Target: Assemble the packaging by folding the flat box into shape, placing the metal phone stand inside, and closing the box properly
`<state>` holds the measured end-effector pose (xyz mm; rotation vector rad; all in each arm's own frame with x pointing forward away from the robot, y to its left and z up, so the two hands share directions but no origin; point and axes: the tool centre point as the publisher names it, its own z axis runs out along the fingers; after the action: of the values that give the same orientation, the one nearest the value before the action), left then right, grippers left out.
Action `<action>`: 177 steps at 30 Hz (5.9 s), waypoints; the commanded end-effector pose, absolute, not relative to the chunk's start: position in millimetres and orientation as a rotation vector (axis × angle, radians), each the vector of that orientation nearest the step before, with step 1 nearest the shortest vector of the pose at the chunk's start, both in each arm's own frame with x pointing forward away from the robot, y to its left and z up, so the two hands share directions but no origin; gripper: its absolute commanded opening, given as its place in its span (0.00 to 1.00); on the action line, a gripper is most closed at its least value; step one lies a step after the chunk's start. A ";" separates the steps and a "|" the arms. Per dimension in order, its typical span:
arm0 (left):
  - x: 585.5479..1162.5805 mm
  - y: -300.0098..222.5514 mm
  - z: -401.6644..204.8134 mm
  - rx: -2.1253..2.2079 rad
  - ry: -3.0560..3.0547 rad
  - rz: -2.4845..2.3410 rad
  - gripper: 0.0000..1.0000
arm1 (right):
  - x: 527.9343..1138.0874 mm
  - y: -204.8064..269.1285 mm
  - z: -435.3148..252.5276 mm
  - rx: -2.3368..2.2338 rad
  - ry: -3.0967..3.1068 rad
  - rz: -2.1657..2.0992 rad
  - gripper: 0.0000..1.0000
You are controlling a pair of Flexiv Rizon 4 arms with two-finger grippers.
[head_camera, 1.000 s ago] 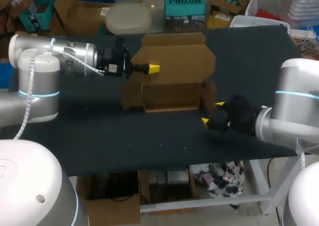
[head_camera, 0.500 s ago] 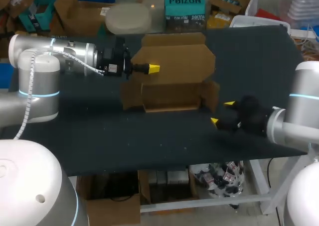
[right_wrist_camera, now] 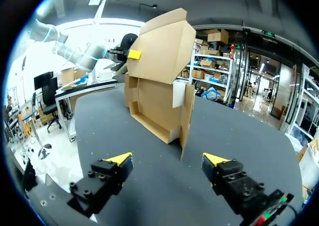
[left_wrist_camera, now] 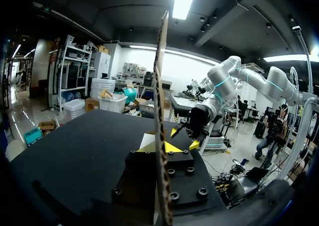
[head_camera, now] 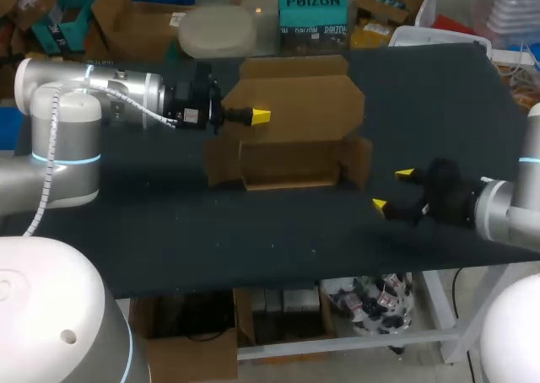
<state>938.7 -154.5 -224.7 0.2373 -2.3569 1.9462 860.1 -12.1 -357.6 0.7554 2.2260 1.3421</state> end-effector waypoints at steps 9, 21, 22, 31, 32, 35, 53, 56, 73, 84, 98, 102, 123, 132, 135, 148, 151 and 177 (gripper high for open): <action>939.3 -153.4 -227.2 0.233 -2.356 1.942 0.00 | 831.9 -50.6 -342.1 0.670 2.310 1.404 0.98; 939.3 -153.4 -227.2 0.233 -2.356 1.942 0.00 | 819.1 -59.3 -337.1 0.619 2.336 1.402 1.00; 939.3 -153.4 -227.2 0.233 -2.356 1.942 0.00 | 819.0 -59.6 -337.1 0.612 2.341 1.403 1.00; 938.6 -153.6 -227.0 0.226 -2.357 1.940 0.00 | 815.6 -62.1 -337.2 0.584 2.360 1.389 1.00; 937.6 -153.7 -227.0 0.217 -2.358 1.940 0.00 | 815.3 -62.1 -337.6 0.584 2.361 1.388 1.00; 935.7 -153.9 -226.9 0.200 -2.360 1.937 0.00 | 814.9 -62.7 -338.5 0.585 2.364 1.385 1.00; 928.5 -155.1 -233.4 0.150 -2.366 1.937 0.00 | 812.9 -59.8 -341.2 0.591 2.371 1.380 1.00; 928.3 -154.9 -233.8 0.146 -2.363 1.940 0.00 | 812.6 -59.8 -341.3 0.593 2.371 1.379 1.00; 927.5 -153.2 -232.8 0.142 -2.362 1.948 0.00 | 822.1 -49.9 -340.2 0.594 2.347 1.388 1.00; 927.5 -153.2 -232.8 0.142 -2.362 1.948 0.00 | 858.8 -26.0 -348.7 0.606 2.317 1.422 1.00; 927.5 -153.2 -232.8 0.142 -2.362 1.948 0.00 | 891.5 12.2 -362.2 0.619 2.310 1.432 1.00; 927.5 -153.2 -232.8 0.142 -2.362 1.948 0.00 | 897.3 18.5 -366.6 0.625 2.311 1.434 1.00; 927.5 -153.2 -232.8 0.142 -2.362 1.948 0.00 | 911.0 49.1 -376.2 0.662 2.301 1.466 0.75; 927.5 -153.2 -232.8 0.142 -2.362 1.948 0.00 | 908.6 59.6 -379.3 0.668 2.308 1.467 0.63; 927.5 -153.2 -232.8 0.142 -2.362 1.948 0.00 | 907.1 63.1 -378.8 0.667 2.308 1.466 0.62; 927.5 -153.2 -232.8 0.142 -2.362 1.948 0.00 | 901.7 80.7 -378.5 0.664 2.306 1.473 0.63; 927.5 -153.2 -232.8 0.142 -2.362 1.948 0.00 | 901.0 83.1 -379.7 0.669 2.307 1.475 0.65; 927.5 -153.2 -232.8 0.142 -2.362 1.948 0.00 | 888.3 88.3 -380.7 0.712 2.271 1.525 0.68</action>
<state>927.0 -154.0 -229.5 0.1465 -2.3643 1.9518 893.3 89.9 -378.7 0.7130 2.2908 1.5182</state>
